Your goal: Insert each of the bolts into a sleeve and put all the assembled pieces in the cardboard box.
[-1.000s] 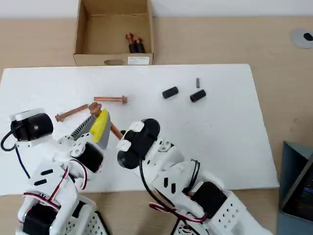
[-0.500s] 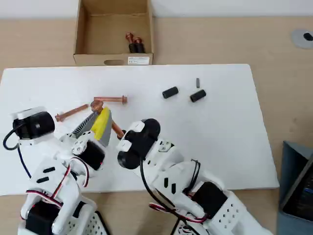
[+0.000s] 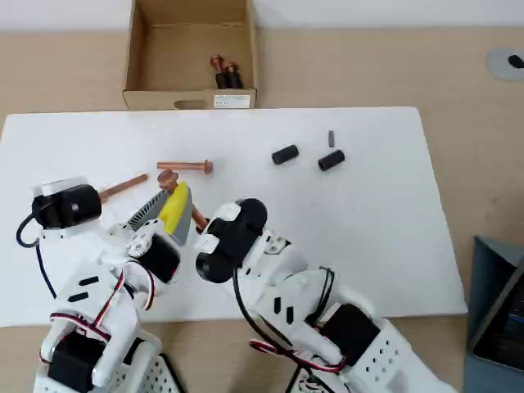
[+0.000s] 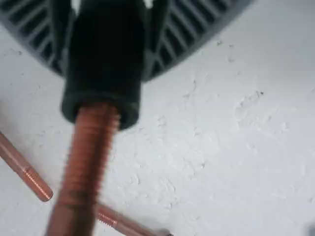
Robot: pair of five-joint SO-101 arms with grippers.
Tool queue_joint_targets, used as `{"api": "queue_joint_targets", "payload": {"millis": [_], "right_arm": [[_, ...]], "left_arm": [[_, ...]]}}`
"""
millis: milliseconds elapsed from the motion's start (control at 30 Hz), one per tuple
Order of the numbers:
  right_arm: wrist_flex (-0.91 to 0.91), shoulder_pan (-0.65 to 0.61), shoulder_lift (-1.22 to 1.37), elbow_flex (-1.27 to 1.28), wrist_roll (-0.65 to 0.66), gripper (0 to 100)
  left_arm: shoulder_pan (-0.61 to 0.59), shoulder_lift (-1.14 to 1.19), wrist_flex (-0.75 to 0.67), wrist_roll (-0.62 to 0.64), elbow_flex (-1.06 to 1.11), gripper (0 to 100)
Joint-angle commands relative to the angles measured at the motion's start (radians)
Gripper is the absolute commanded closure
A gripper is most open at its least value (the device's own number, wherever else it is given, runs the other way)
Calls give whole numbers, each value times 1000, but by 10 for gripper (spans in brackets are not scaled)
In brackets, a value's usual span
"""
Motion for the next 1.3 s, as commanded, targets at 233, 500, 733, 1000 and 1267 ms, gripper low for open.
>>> {"api": "queue_joint_targets", "payload": {"millis": [233,500,733,1000,1267], "right_arm": [[-31,-10,-10,-68,8,989],[-32,-10,-10,-68,8,989],[-32,-10,-10,-68,8,989],[-32,-10,-10,-62,8,989],[-32,-10,-10,-62,8,989]], "left_arm": [[137,-4,187,-58,-127,999],[230,-4,287,-92,-140,999],[221,-4,278,-120,-60,980],[46,-1,285,-109,-52,784],[18,-1,285,-109,-98,783]]}}
